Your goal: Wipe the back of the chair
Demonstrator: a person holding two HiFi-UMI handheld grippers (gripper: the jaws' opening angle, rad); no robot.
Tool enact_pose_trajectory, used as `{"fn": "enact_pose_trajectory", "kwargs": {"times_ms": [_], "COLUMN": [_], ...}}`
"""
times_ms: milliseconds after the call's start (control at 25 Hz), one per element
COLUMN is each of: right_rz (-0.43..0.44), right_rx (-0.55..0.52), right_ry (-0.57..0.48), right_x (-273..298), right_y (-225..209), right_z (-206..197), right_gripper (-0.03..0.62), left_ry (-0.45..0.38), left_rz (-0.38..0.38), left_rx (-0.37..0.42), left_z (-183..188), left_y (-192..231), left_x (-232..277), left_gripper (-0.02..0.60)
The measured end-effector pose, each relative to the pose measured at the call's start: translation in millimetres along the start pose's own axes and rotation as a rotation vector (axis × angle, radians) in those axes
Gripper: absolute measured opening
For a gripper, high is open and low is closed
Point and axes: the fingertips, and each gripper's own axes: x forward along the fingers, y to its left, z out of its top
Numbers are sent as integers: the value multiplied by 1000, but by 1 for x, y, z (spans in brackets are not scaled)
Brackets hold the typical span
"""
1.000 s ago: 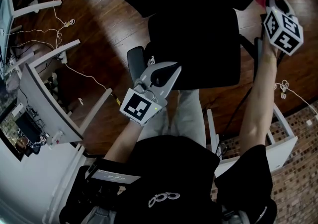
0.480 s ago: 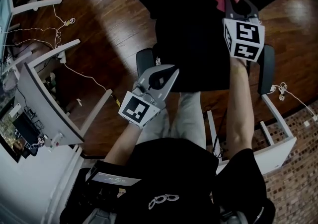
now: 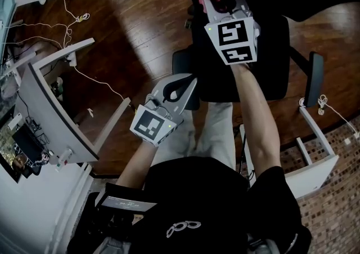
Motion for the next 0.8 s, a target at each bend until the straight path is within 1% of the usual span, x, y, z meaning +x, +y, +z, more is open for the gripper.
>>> {"fn": "enact_pose_trajectory", "kwargs": {"times_ms": [160, 240, 320, 560, 800], "right_rz": [69, 85, 87, 29, -83], "right_rx": [-27, -31, -29, -1, 37], "right_ry": [1, 7, 16, 52, 91], "right_x": [15, 18, 18, 5, -42], "right_y": [37, 46, 45, 4, -74], "right_z": [-1, -4, -8, -35, -87], "right_gripper": [51, 51, 51, 51, 51], "left_ry": [9, 13, 15, 32, 44], "left_rz": [0, 2, 2, -14, -29], "left_rx": [6, 8, 8, 14, 23], "left_z": [-8, -9, -9, -11, -15], "left_y": [8, 11, 10, 3, -25], "left_x": [-14, -19, -20, -11, 12], "left_gripper": [-12, -12, -12, -12, -12]}}
